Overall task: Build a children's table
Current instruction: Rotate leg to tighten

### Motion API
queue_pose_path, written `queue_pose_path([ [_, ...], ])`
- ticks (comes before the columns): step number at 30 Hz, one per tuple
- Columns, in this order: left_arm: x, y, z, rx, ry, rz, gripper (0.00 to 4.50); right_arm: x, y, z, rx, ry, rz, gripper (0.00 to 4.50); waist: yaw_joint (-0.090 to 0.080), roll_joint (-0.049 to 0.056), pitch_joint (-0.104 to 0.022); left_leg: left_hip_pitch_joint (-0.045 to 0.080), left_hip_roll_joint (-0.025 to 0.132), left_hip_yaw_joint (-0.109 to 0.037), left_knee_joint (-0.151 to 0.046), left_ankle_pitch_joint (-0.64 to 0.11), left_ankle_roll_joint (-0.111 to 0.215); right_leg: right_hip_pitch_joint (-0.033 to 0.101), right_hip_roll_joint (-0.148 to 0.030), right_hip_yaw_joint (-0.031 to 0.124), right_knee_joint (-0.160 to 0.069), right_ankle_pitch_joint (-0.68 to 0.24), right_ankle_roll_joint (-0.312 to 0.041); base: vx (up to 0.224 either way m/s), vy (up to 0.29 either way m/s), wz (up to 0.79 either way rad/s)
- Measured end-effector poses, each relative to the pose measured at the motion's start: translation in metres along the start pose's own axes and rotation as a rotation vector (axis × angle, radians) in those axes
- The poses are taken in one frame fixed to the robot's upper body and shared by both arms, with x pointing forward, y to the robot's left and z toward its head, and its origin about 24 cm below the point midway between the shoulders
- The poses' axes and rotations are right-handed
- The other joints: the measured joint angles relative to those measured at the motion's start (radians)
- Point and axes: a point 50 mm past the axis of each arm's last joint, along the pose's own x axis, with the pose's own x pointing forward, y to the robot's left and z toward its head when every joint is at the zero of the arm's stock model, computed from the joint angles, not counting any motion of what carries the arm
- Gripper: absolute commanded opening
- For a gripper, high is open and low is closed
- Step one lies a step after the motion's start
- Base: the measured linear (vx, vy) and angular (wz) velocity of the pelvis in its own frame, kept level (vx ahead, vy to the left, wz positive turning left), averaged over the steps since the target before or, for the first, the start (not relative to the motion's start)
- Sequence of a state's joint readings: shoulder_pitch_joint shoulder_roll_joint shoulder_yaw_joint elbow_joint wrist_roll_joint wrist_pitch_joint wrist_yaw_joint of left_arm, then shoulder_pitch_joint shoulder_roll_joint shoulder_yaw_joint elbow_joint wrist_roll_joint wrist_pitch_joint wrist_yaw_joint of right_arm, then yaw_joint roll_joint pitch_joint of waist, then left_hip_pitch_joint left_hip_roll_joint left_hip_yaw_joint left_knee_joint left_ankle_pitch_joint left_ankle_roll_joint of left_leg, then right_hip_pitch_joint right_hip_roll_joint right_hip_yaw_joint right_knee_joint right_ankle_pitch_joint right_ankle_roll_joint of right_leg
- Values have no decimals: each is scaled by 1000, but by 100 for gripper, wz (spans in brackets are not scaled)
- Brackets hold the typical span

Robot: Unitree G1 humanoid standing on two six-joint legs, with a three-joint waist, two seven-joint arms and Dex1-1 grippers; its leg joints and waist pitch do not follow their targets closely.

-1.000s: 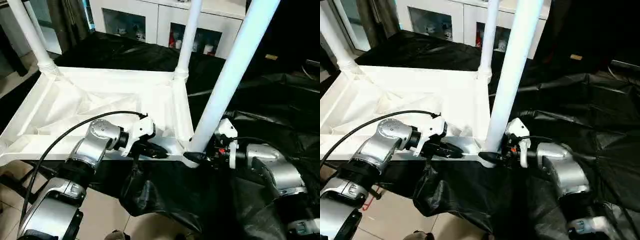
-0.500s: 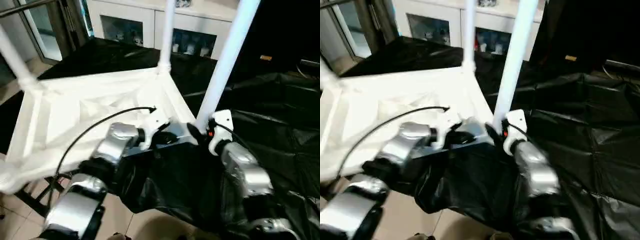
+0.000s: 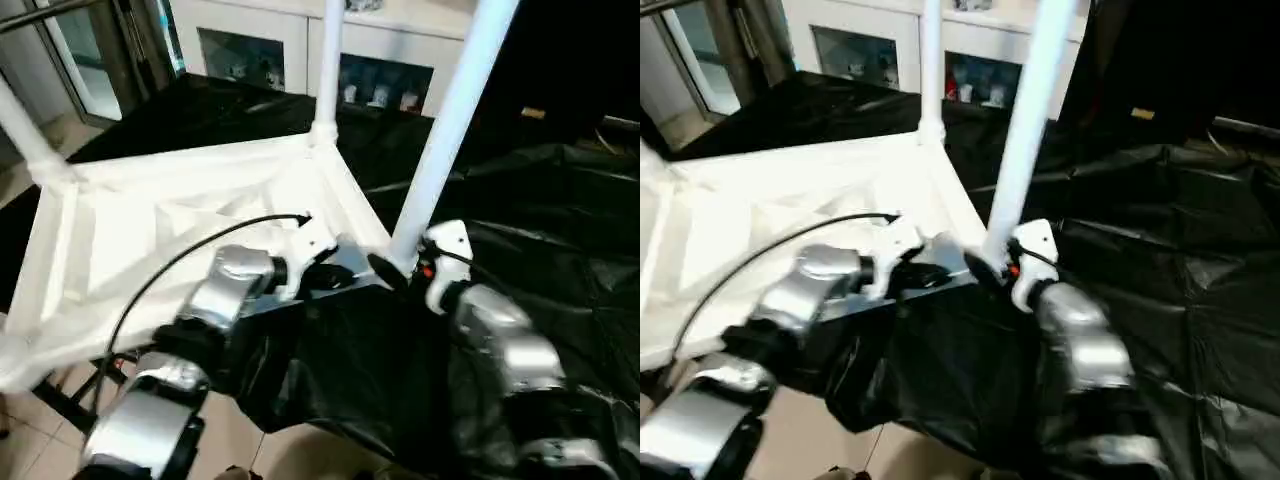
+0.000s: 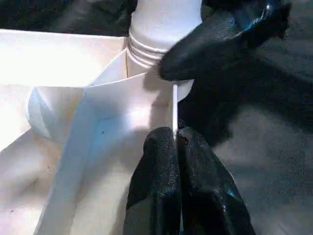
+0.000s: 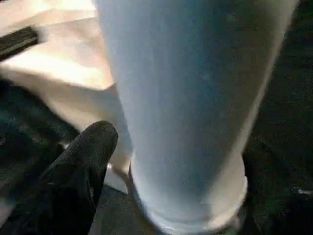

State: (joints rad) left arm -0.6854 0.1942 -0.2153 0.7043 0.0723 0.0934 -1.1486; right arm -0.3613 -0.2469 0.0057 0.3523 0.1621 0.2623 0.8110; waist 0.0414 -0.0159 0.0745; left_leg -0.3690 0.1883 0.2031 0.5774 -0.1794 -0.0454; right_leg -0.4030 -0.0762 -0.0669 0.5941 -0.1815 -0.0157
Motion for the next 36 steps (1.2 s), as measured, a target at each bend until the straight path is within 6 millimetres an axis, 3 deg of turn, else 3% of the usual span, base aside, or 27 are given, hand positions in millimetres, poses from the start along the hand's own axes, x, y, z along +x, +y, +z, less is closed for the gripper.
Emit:
queue_pose_path([
  [9, -16, -6, -4, 40, 27, -177, 0, -21, 5, 1, -51, 101, 327, 388, 16, -1, 1, -1, 1, 1, 3, 0, 0, -1, 0, 0, 0, -1, 0, 0, 0, 0],
  [10, -17, -7, -5, 38, 28, -193, 0, -23, 6, 1, -49, 112, 351, 364, 18, -1, 1, -1, 1, 1, 3, -1, 0, -1, 0, 0, 1, -1, 0, 0, 0, 0],
  [21, -21, -9, -7, 37, 40, -252, 0, -24, 10, 1, -27, 137, 410, 289, 23, -2, 2, -2, 1, 1, 3, -3, -4, -1, 0, 0, 0, -1, 0, 0, 0, 0],
  [27, -14, -1, -6, 15, 24, -102, 0, -9, 5, -3, -1, 46, 173, 268, 13, -2, 2, 0, 0, 1, 2, -3, -5, 0, 0, 1, 1, -1, 0, 0, 0, 0],
  [32, 3, 7, 2, -17, 6, 44, 0, 12, -1, -1, 65, -58, -136, 265, -4, -2, 2, 0, -1, 1, 2, -3, -5, 0, 0, 1, 0, -1, 0, 0, 0, 0],
  [36, 17, 8, 7, -43, -10, 121, 0, 22, -5, 0, 138, -109, -314, 265, -7, -2, 2, 1, -1, 0, 1, -3, -5, 0, 0, 1, 0, -1, 0, 0, 0, 0],
])
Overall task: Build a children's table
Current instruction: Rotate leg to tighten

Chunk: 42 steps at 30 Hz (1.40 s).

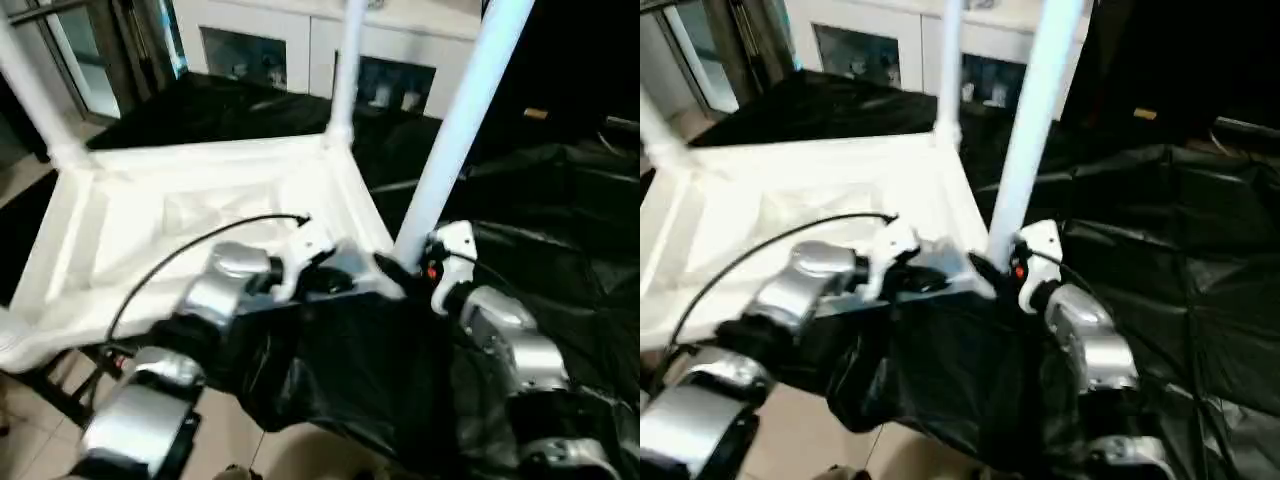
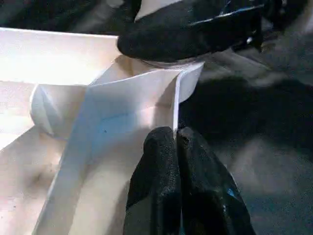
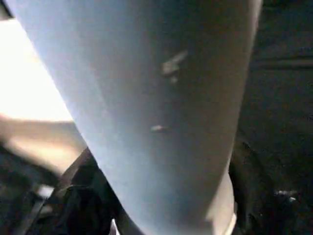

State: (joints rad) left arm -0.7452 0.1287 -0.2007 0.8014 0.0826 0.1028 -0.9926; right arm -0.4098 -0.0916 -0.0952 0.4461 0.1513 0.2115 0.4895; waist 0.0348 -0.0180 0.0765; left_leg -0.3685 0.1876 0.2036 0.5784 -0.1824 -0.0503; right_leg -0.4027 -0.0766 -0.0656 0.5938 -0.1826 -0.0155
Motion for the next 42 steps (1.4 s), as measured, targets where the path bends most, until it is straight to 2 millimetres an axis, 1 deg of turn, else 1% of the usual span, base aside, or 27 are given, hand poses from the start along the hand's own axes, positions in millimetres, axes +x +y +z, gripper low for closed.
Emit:
queue_pose_path([
  [1, 3, 0, 1, -7, -4, 23, 0, 4, 1, 1, 19, -13, -50, 265, 0, 0, 0, 0, 0, 0, 0, 0, 0, 0, 0, 0, 0, 1, -1, 0, 0, 0],
  [3, 6, 0, 3, -10, -6, 41, 0, 7, 1, 2, 27, -22, -88, 265, 0, 0, 0, 0, 0, 0, 0, 0, 0, 0, 0, 0, 0, 1, -1, 0, 0, 0],
  [5, 6, -1, 3, -11, -7, 42, 0, 7, 1, 2, 24, -29, -96, 335, 0, 0, 0, 0, 0, 0, 0, 0, 0, 0, 0, 0, 0, 1, -1, 0, 0, 0],
  [8, 6, -1, 4, -10, -7, 41, 0, 7, 3, 2, 19, -32, -85, 337, 0, 0, 0, 0, 0, 0, 0, 0, 0, 0, 0, 0, 0, 1, -1, 0, 0, 0],
  [10, 6, -1, 4, -10, -7, 40, 0, 7, 3, 2, 9, -31, -79, 374, -1, 0, 0, 0, 0, 0, 0, 0, 0, 0, 0, 0, 0, 1, -1, 0, 0, 0],
  [13, 5, -1, 4, -1, -8, 25, 0, 3, 0, 3, -40, 0, 2, 393, 0, 0, 0, -1, 0, 0, 0, 0, 0, 0, 0, 0, -1, 0, -1, 0, 0, 0],
  [15, 3, -1, 4, 5, -7, 5, 0, -2, -3, 5, -70, 20, 57, 393, 1, 0, 0, -1, 0, 0, -1, 0, 0, 0, 0, 0, -1, 0, 0, 0, 0, 0],
  [17, -2, -2, 1, 23, -1, -39, 0, -13, -8, 5, -95, 52, 168, 393, 3, 0, 0, -1, 0, 0, -2, 0, 0, 0, 0, -1, -1, -1, 2, 0, 0, 0],
  [22, -16, -3, -4, 58, 9, -136, 0, -29, -9, 6, -123, 109, 364, 393, 3, 1, 0, -2, 0, 0, -2, 2, 3, -1, 0, -1, -1, -3, 2, 0, 0, 0],
  [25, -22, -7, -5, 89, 18, -217, 0, -37, -8, 7, -169, 159, 490, 393, 12, 2, 1, -2, 0, 0, -2, 2, 3, -1, 0, -1, -1, -3, 2, 0, 0, 0],
  [28, -26, -9, -7, 97, 28, -278, 0, -45, -7, 9, -193, 206, 580, 393, 18, 3, 2, -2, 1, 0, -2, 1, 3, -1, 0, -1, 0, -3, 2, 0, 0, 0],
  [32, -31, -11, -10, 101, 36, -339, 0, -53, -4, 8, -198, 243, 663, 393, 26, 5, 3, -1, 1, 0, -2, 1, 2, -1, 0, -1, 0, -3, 2, 0, 0, 0],
  [33, -32, -12, -10, 100, 36, -350, 0, -55, -3, 8, -198, 249, 676, 370, 27, 5, 3, -1, 1, 0, -2, 0, 0, -1, 0, -1, 0, -3, 2, 0, 0, 0],
  [36, -34, -13, -11, 101, 42, -372, 0, -56, -3, 7, -186, 258, 691, 358, 29, 6, 3, -1, 1, 0, -2, 0, 0, 0, 0, -1, 0, -3, 2, 0, 0, 0],
  [40, -34, -13, -11, 102, 43, -379, 0, -55, -2, 7, -181, 254, 691, 313, 29, 11, 6, -1, 1, 0, -1, 0, 0, 0, 0, -1, 0, -3, 2, 0, 0, 0],
  [42, -34, -13, -11, 102, 42, -378, 0, -54, -2, 6, -175, 246, 677, 313, 29, 12, 5, -1, 1, 0, -2, 0, 0, 0, 0, -1, 0, -3, 2, 0, 0, 0],
])
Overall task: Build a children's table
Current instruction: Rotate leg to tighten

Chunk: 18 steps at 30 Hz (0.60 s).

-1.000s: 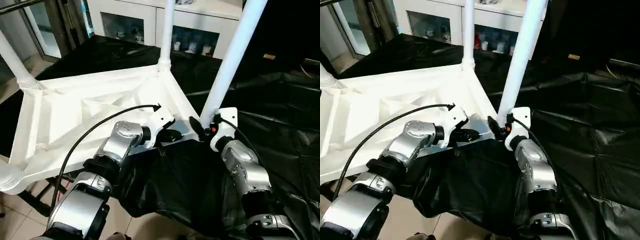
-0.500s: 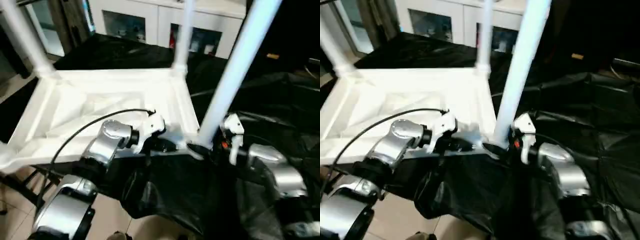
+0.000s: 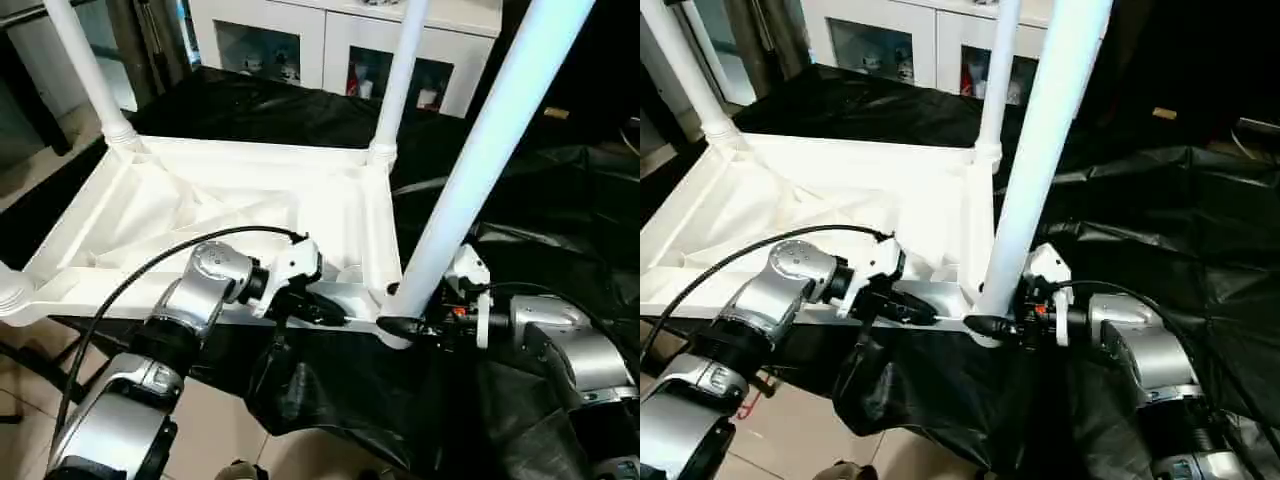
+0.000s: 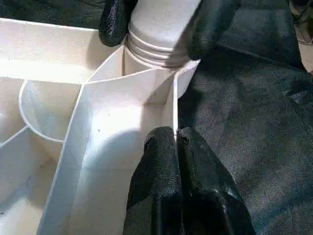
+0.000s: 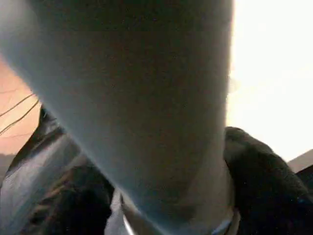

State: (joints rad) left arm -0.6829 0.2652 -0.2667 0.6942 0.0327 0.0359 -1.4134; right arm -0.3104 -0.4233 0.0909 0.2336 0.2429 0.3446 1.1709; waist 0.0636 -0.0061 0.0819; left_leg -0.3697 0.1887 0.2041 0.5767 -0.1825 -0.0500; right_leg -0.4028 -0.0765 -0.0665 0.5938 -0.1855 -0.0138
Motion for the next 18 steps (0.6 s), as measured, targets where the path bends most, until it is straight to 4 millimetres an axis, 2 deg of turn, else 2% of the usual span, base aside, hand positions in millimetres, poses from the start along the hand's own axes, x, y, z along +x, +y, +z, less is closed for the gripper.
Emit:
queue_pose_path([
  [1, 0, 0, 0, -2, -1, 6, 0, 1, 0, -1, 4, -10, -13, 291, 0, 1, 0, 0, 0, 0, 0, 0, 0, 0, 0, 0, 0, 0, 0, 0, 0, 0],
  [5, 2, 7, -1, -27, -23, 115, 0, 10, -6, -3, 18, -82, -181, 267, -7, 0, 0, 2, 0, 0, 1, 0, 0, 1, 0, 0, 0, 1, -2, 0, 0, 0],
  [8, 12, 16, 3, -38, -29, 232, 0, 22, -16, -3, 62, -158, -407, 266, -17, -3, -1, 2, -1, 0, 1, 0, 0, 2, 0, 1, 0, 0, 1, 0, 0, 0],
  [12, 25, 20, 8, -56, -46, 316, 0, 30, -23, -3, 128, -228, -605, 265, -30, -3, -1, 3, -2, 0, 1, 0, 0, 3, -1, 1, -2, -1, 2, 0, 0, 0],
  [18, 34, 25, 13, -73, -53, 392, 0, 43, -27, 1, 183, -284, -801, 265, -31, -4, -2, 3, -2, 0, 1, 0, 0, 2, -1, 2, -2, -1, 2, 0, 0, 0],
])
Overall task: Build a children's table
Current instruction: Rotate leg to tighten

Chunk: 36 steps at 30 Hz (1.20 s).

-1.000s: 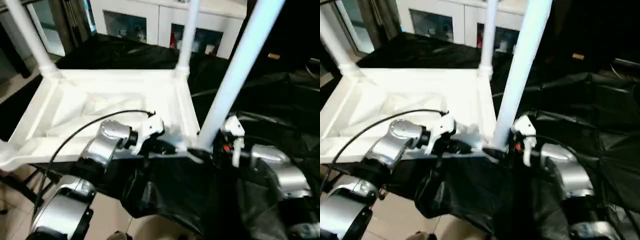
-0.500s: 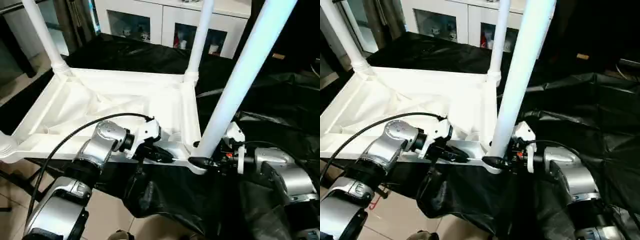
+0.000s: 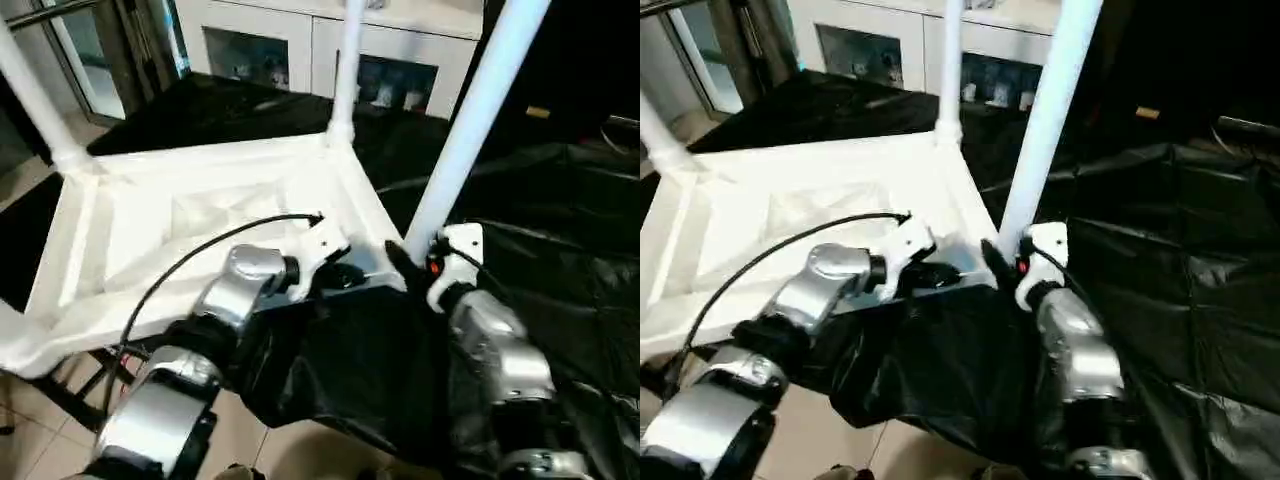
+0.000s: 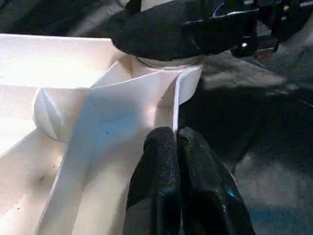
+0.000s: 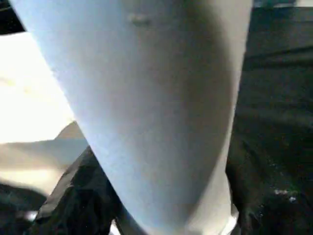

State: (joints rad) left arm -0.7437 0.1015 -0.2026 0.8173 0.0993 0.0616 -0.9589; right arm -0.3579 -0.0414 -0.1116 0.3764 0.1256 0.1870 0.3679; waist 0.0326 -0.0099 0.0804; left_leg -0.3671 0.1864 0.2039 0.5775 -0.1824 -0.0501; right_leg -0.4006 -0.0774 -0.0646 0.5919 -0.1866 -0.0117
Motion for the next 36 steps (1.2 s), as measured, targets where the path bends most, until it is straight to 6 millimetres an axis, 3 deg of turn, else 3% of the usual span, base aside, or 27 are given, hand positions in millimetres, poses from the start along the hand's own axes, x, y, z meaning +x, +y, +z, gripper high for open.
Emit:
queue_pose_path([
  [2, 0, 0, 0, 0, -1, 2, 0, 1, 0, 0, -2, -3, -2, 335, 0, 1, 0, 0, 0, 0, 0, 0, 0, 0, 0, 0, 0, 0, 0, 0, 0, 0],
  [4, 0, 0, 0, 1, -1, 2, 0, 1, 1, 0, -2, -7, 7, 335, 1, 1, -1, 0, 0, 0, 0, 0, 0, 0, 0, 0, 1, 1, -1, 0, 0, 0],
  [10, -6, 0, -1, 16, 3, -34, 0, -3, -1, 2, -62, 17, 136, 406, 0, 0, -1, -1, 1, 0, 1, 0, 0, 0, 0, 0, 3, 4, -6, 0, 0, 0],
  [20, -34, -1, -10, 70, 30, -229, 0, -24, -2, 4, -163, 140, 541, 406, 2, 1, -1, -3, 3, 0, 2, 3, 5, -2, 2, -1, 3, 3, -5, 0, 0, 0],
  [27, -44, -6, -15, 62, 43, -338, 0, -40, -4, 6, -157, 230, 733, 406, 19, -2, 0, -2, 4, 0, 6, 3, 5, -2, 2, -1, 6, 3, -5, 0, 0, 0],
  [30, -47, -6, -16, 65, 51, -355, 0, -42, -5, 6, -150, 257, 773, 375, 26, -2, 0, -2, 4, 0, 8, 1, 2, -2, 2, -1, 8, 3, -5, 0, 0, 0],
  [36, -53, -7, -18, 63, 60, -389, 0, -42, -4, 7, -155, 292, 831, 317, 29, -12, -1, -3, 4, 0, 9, 0, 0, -2, 1, -1, 9, 3, -5, 0, 0, 0],
])
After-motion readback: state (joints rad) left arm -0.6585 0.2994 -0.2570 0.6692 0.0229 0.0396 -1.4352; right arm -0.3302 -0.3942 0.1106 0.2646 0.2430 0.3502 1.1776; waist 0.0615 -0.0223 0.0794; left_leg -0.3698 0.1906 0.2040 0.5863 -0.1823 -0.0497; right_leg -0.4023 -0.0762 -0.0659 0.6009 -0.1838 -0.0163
